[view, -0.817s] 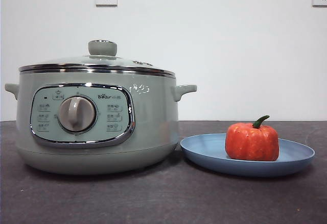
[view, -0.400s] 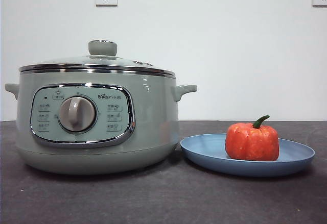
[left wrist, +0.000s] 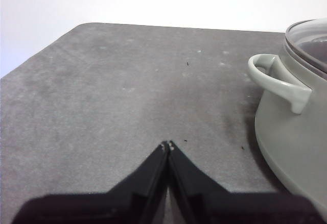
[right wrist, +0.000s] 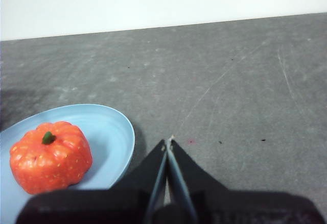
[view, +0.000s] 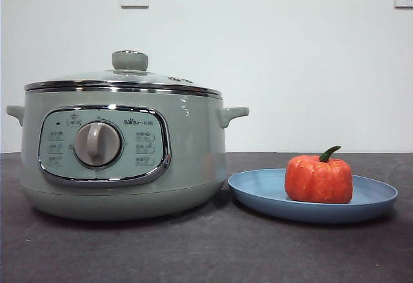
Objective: Take the pumpkin out from the steamer,put the pumpkin in the blue plate,close the lid
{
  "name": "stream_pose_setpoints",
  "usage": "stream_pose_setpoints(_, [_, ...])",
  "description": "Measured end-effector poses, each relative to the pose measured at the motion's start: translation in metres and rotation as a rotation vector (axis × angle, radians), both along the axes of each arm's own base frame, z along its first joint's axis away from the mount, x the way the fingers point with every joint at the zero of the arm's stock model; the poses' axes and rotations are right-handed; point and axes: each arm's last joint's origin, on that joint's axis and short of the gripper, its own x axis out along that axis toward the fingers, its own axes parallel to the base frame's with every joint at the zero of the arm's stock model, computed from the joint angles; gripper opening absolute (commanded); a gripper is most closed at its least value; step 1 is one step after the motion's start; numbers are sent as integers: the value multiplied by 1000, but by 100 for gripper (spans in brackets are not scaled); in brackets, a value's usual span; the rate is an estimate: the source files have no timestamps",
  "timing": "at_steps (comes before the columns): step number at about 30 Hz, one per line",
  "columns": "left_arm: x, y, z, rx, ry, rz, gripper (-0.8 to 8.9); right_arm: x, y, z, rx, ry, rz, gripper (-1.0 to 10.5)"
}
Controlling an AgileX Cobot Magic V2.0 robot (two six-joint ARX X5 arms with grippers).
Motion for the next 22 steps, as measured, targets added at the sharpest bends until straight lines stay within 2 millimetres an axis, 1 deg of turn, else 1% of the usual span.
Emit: stream_pose_setpoints(22, [0,0,0,0,0,0,-3,0,0,0,21,2,-4,1])
